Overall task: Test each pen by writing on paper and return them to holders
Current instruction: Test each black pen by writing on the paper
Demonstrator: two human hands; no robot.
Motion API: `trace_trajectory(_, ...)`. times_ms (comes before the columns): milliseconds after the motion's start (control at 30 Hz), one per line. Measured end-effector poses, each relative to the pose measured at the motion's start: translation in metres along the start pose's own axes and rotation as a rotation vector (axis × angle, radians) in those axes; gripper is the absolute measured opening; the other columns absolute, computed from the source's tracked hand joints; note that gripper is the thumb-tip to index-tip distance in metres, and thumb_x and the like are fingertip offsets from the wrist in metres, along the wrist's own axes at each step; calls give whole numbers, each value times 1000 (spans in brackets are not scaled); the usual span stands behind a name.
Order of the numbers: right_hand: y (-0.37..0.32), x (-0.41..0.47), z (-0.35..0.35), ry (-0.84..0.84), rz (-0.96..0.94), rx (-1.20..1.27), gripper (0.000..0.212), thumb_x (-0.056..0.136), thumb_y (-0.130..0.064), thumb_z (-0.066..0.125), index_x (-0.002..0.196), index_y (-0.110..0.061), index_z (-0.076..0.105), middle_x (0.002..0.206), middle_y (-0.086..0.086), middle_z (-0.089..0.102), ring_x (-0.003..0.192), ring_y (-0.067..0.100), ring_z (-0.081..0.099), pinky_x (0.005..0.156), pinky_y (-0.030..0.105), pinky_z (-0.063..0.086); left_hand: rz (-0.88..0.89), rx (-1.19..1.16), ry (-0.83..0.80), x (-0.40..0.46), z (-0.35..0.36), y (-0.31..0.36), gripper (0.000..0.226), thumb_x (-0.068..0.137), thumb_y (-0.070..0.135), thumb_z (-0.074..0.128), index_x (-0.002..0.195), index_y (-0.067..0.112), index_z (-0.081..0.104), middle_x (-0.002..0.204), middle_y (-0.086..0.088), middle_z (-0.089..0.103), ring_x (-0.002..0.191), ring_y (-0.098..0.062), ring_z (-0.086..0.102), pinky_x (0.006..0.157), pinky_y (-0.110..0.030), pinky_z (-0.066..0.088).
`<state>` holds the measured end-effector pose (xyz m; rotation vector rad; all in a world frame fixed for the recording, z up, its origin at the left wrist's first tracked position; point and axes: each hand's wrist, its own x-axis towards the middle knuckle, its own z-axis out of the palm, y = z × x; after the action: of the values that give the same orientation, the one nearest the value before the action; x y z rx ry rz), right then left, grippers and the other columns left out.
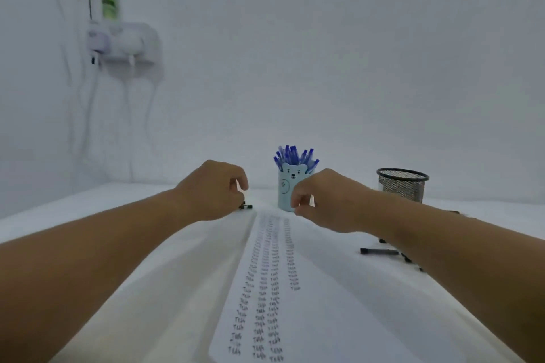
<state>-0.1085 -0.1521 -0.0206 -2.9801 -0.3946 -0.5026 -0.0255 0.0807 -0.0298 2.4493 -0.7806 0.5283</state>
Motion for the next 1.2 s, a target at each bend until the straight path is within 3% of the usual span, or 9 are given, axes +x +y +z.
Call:
trace_trajectory(100, -11, 20, 16, -38, -42, 30, 14, 96, -27, 63, 106, -25, 71, 103, -10, 69, 94, 10, 59, 87, 32, 53, -57, 18, 53, -3, 2, -31, 16, 84, 13, 66, 94, 25, 70, 93, 6, 62, 73, -4, 52, 74, -27, 45)
trace_trajectory(200, -17, 25, 35, -52, -74, 43, 15, 97, -31, 62, 106, -26, 71, 103, -13, 67, 90, 5, 55, 85, 28, 51, -79, 16, 53, -9, 16, -55, 19, 84, 18, 66, 97, 32, 68, 98, 8, 59, 90, -13, 54, 86, -32, 48)
trace_trajectory(367, -18, 17, 58, -9, -94, 90, 18, 101, -34, 53, 105, -26, 69, 107, -12, 64, 93, 4, 55, 87, 23, 47, -135, 151, -18, -7, 25, -70, 32, 91, 29, 59, 123, 37, 63, 116, 11, 55, 112, -15, 49, 101, -40, 44)
trace_trajectory(533, -16, 20, 66, 24, -111, 132, 17, 100, -31, 54, 102, -27, 69, 103, -12, 63, 93, 3, 55, 88, 25, 49, -138, 233, -6, -3, 29, -72, 29, 98, 30, 54, 125, 38, 60, 108, 10, 53, 112, -18, 47, 98, -41, 42)
trace_trajectory(767, -14, 19, 67, 35, -108, 159, 17, 100, -30, 53, 102, -25, 70, 103, -10, 63, 97, 7, 57, 91, 29, 49, 9, 331, -16, 7, 28, -66, 11, 96, 25, 56, 99, 27, 66, 105, 7, 57, 104, -16, 48, 87, -34, 42)
trace_trajectory(933, -11, 19, 68, 31, -106, 160, 17, 100, -31, 53, 102, -27, 69, 103, -11, 63, 98, 7, 57, 92, 31, 49, 42, 317, 165, 1, 25, -64, 12, 102, 20, 49, 102, 25, 60, 85, 12, 58, 89, -17, 51, 80, -36, 38)
trace_trajectory(1000, -12, 18, 67, 29, -100, 159, 17, 100, -31, 53, 104, -27, 69, 104, -12, 63, 96, 6, 56, 91, 30, 50, 79, 185, 271, 1, 17, -62, 14, 103, 10, 46, 103, 20, 56, 76, 14, 54, 71, -11, 47, 70, -33, 35)
trace_trajectory(1100, -13, 18, 65, 5, -99, 143, 19, 100, -32, 53, 107, -27, 70, 106, -13, 64, 90, 2, 53, 88, 25, 47, 38, -150, 360, -5, 10, -54, 16, 104, 5, 37, 104, 17, 48, 81, 2, 58, 63, -10, 46, 56, -25, 37)
trace_trajectory(1200, -12, 14, 62, -25, -101, 117, 23, 102, -34, 51, 114, -27, 69, 110, -13, 62, 86, -2, 49, 80, 14, 38, -200, -649, 448, -8, 9, -39, 14, 105, 10, 36, 102, 15, 48, 79, -3, 49, 72, -16, 50, 64, -19, 38)
